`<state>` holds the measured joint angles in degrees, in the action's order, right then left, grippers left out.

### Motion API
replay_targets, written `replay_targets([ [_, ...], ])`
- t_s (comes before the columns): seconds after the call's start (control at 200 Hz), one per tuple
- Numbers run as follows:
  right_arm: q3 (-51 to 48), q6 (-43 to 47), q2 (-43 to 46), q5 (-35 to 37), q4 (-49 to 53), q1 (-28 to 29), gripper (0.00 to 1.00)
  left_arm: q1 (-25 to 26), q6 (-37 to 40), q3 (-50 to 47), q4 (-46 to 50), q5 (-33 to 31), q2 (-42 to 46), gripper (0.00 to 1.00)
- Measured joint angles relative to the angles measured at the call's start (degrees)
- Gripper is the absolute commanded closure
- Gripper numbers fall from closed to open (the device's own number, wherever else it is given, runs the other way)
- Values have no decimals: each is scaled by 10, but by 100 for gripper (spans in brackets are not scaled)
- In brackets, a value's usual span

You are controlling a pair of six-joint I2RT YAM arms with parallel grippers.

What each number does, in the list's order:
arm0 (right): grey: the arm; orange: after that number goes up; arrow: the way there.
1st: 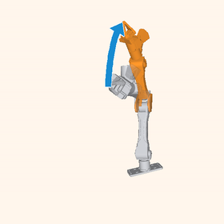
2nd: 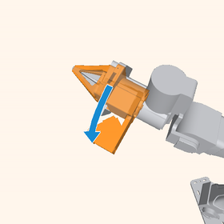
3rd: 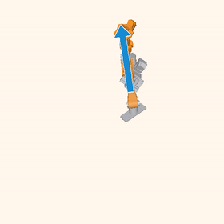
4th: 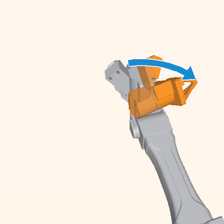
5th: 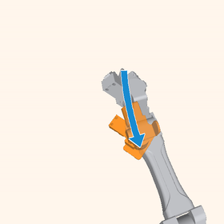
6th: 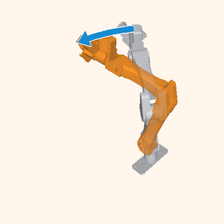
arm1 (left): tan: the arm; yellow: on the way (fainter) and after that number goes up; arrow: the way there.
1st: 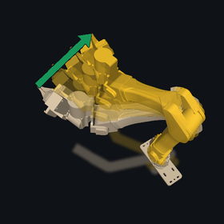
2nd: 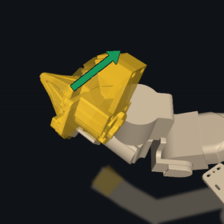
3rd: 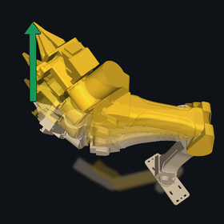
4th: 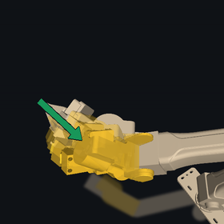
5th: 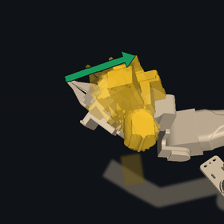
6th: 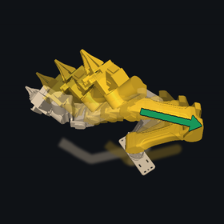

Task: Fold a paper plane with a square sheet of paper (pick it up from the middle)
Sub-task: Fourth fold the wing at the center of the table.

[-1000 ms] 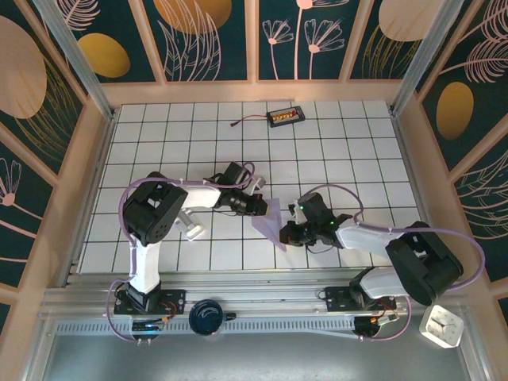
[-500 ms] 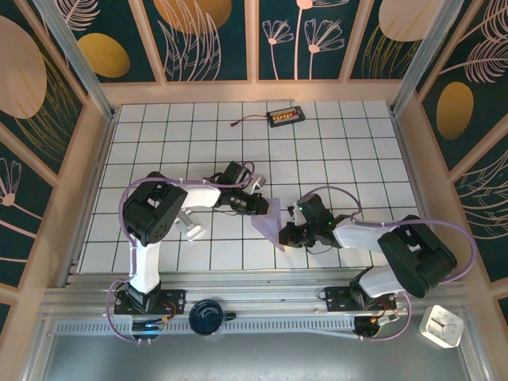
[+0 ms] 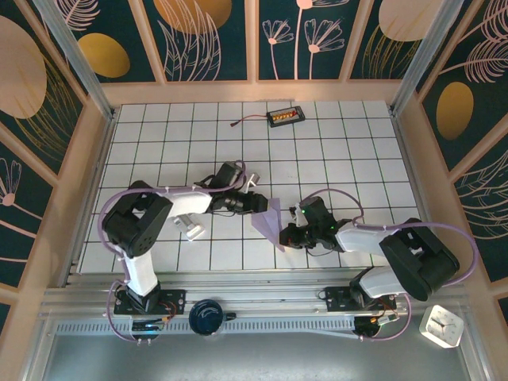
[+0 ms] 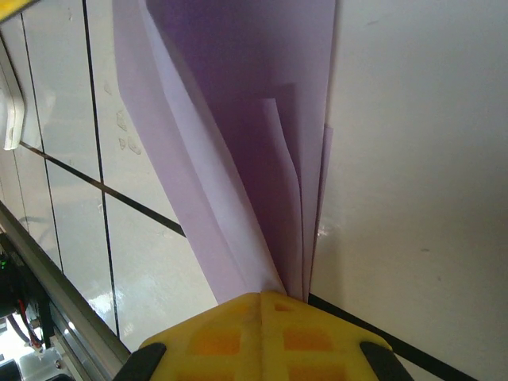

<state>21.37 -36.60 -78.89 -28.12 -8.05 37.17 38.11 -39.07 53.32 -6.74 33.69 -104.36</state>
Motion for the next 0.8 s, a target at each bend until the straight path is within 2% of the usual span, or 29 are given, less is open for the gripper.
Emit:
replay_targets([
  [0.14, 0, 0, 0, 0, -1, 0, 100, 35, -50, -58, -45, -12, 37, 90],
  [0.245, 0, 0, 0, 0, -1, 0, 100, 61, -90, -92, -83, -12, 39, 100],
  [0.465, 0, 0, 0, 1, -1, 0, 100, 96, -148, -112, -143, -2, 21, 100],
  [0.801, 0, 0, 0, 2, -1, 0, 100, 100, -173, -104, -158, 1, -15, 100],
])
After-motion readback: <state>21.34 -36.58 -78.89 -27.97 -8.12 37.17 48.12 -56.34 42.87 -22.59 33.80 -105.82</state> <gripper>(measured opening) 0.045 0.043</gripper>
